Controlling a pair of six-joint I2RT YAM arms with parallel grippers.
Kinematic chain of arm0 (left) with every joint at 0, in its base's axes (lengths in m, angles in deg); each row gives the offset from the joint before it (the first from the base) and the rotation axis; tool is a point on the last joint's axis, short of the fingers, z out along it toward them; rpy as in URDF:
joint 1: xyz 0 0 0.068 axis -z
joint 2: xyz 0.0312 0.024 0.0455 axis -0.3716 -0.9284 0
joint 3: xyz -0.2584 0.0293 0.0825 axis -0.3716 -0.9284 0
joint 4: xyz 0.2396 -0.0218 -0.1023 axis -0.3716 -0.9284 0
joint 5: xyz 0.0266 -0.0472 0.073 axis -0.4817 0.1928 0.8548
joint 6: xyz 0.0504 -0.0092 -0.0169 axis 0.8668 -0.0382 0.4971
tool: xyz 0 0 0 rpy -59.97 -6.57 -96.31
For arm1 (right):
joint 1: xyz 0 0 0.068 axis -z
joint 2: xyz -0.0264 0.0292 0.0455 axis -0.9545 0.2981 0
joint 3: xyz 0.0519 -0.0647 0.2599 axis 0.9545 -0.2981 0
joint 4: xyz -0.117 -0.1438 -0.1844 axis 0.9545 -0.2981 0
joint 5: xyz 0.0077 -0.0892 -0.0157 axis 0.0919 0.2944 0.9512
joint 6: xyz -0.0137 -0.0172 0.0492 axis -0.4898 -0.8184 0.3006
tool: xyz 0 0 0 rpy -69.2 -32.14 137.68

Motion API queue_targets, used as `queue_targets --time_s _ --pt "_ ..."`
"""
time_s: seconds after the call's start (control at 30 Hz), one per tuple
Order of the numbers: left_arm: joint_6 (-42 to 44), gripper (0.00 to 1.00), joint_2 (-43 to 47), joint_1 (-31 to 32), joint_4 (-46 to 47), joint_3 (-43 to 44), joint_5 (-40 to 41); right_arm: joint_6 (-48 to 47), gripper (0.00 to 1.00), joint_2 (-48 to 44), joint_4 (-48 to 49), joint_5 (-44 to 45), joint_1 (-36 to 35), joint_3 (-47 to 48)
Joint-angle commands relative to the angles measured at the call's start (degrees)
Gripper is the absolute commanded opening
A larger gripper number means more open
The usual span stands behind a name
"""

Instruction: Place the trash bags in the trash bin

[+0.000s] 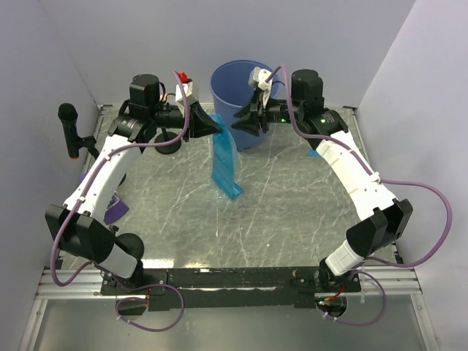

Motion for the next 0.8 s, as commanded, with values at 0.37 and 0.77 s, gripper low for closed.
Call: queue_targets --time_s 0.37,0.77 --pt "-0.4 0.01 1.3 -0.2 1.8 1.3 -2.1 4.4 0.49 3.1 4.2 -8.0 -1.9 3.1" --pt "0.2 0.01 0.5 -0.2 1.0 2.1 -2.3 4.5 0.11 4.2 4.6 -11.1 -2.7 4.3"
